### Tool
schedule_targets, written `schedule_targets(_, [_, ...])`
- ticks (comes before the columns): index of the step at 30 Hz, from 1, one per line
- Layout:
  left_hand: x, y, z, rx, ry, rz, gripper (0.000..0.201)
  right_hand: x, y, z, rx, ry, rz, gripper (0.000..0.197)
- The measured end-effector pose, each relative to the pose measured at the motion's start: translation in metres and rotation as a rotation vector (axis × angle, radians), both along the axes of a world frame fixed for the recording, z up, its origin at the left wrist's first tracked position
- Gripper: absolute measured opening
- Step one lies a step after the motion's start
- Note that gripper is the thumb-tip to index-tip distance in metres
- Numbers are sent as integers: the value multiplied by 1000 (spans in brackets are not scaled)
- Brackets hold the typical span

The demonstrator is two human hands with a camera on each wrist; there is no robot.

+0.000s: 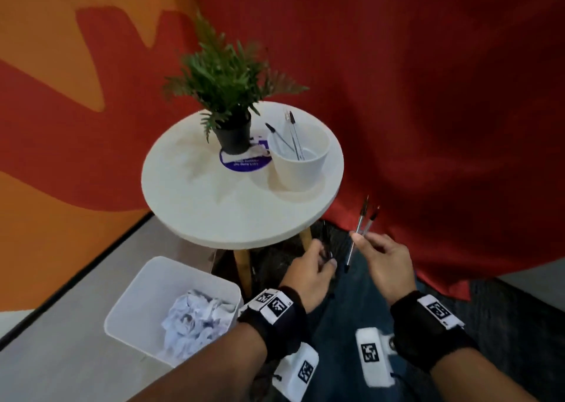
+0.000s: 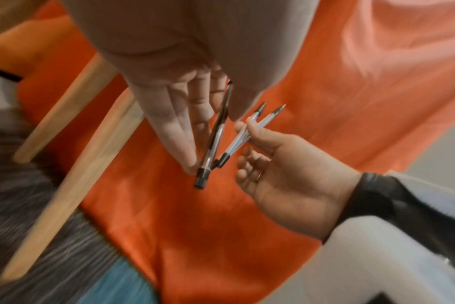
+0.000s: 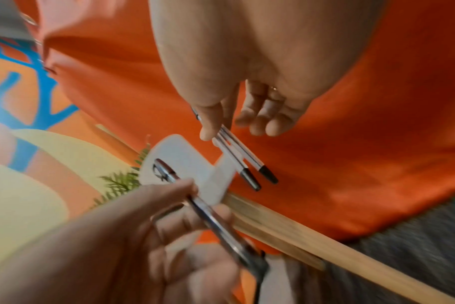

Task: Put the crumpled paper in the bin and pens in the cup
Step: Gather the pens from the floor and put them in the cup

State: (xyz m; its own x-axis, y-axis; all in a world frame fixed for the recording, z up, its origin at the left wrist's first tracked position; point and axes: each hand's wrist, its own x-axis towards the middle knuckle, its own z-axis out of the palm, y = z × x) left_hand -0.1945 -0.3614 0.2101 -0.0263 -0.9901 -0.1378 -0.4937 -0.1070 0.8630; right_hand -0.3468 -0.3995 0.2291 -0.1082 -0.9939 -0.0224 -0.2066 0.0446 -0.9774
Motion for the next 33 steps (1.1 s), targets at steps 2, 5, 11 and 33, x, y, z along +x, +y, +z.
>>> schedule_targets(2, [12,-11,29,-51,44,26,17,10,-12,23,-67,7,15,12])
schedule_targets(5, [28,-29,80,-162,72,51,14,25,-28,53,-98,-84,83,8])
schedule_targets(11, [66,-75,158,-351,100,172,11,49,-51,100,-207,-128,176,9])
schedule_targets(33, [81,-128,138,-189,-673,301,40,108,-124,159,-271,495,97,4])
